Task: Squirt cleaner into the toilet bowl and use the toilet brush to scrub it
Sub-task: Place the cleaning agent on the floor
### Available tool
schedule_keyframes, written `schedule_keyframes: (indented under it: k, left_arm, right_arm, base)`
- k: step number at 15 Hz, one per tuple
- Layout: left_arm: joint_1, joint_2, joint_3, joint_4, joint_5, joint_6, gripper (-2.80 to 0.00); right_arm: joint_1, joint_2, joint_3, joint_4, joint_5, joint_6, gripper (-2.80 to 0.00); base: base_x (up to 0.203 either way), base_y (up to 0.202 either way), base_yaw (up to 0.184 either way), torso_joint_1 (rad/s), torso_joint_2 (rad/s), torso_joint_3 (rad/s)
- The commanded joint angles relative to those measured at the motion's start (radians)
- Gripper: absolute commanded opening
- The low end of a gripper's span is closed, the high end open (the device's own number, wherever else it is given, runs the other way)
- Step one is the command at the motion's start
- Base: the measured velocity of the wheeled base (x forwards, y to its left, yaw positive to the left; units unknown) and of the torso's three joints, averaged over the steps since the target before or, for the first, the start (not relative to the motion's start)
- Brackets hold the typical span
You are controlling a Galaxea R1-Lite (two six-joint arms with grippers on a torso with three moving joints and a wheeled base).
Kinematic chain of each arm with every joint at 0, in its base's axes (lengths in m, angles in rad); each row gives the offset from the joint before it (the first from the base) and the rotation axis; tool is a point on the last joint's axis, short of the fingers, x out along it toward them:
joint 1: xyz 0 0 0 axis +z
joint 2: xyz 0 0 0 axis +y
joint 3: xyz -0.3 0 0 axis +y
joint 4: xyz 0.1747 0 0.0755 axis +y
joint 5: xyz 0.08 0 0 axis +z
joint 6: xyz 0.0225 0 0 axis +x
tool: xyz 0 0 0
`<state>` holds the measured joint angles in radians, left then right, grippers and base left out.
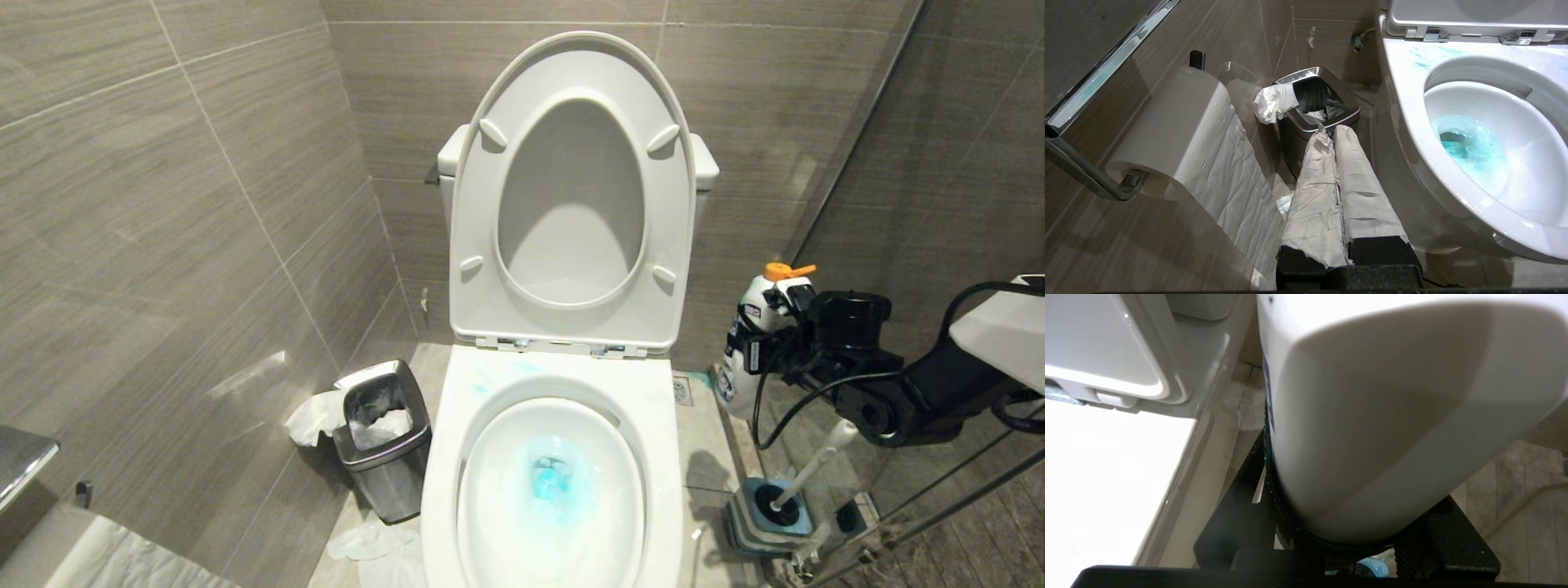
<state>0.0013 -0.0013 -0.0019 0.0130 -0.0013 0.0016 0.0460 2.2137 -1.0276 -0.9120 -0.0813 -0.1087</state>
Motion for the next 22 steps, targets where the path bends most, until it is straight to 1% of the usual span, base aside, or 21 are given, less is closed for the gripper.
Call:
schedule_keyframes:
  k: [1, 2, 6, 14, 17, 19, 22]
  left_arm:
    - [-0.001, 0.001, 0.0, 0.001, 0.0, 0.0, -2.8]
    - [-0.001, 0.001, 0.0, 0.001, 0.0, 0.0, -2.8]
    - [0.0, 0.001, 0.0, 0.001, 0.0, -0.001, -2.8]
    - [0.0, 0.001, 0.001, 0.0, 0.0, -0.003, -2.8]
    - [0.0, 0.001, 0.0, 0.0, 0.0, -0.002, -2.8]
    - [-0.001, 0.001, 0.001, 0.001, 0.0, -0.003, -2.8]
    - [0.0, 0.001, 0.0, 0.0, 0.0, -0.003, -2.8]
  right_arm:
    - [0.001, 0.062, -0.031, -0.047, 0.001, -0.001, -2.8]
    - [0.001, 0.076, -0.036, -0.071, 0.001, -0.003, -2.8]
    - [0.002, 0.087, -0.039, -0.077, 0.005, -0.002, -2.8]
    - [0.004, 0.097, -0.069, -0.077, 0.006, -0.003, -2.8]
    - [0.018, 0.099, -0.109, -0.076, 0.009, -0.008, -2.8]
    - [0.018, 0.105, -0.13, -0.078, 0.009, -0.032, -2.8]
    - [0.018, 0.123, -0.168, -0.079, 0.009, -0.038, -2.8]
  base:
    - [0.0, 0.0, 0.0, 0.0, 0.0, 0.0]
    - [0.0, 0.0, 0.0, 0.0, 0.0, 0.0]
    - [0.0, 0.0, 0.0, 0.0, 0.0, -0.049]
    - [0.0, 0.0, 0.0, 0.001, 0.0, -0.185]
    - [0.0, 0.0, 0.0, 0.004, 0.0, -0.198]
    - [0.0, 0.0, 0.0, 0.005, 0.0, -0.198]
    - [0.0, 0.0, 0.0, 0.001, 0.0, -0.194]
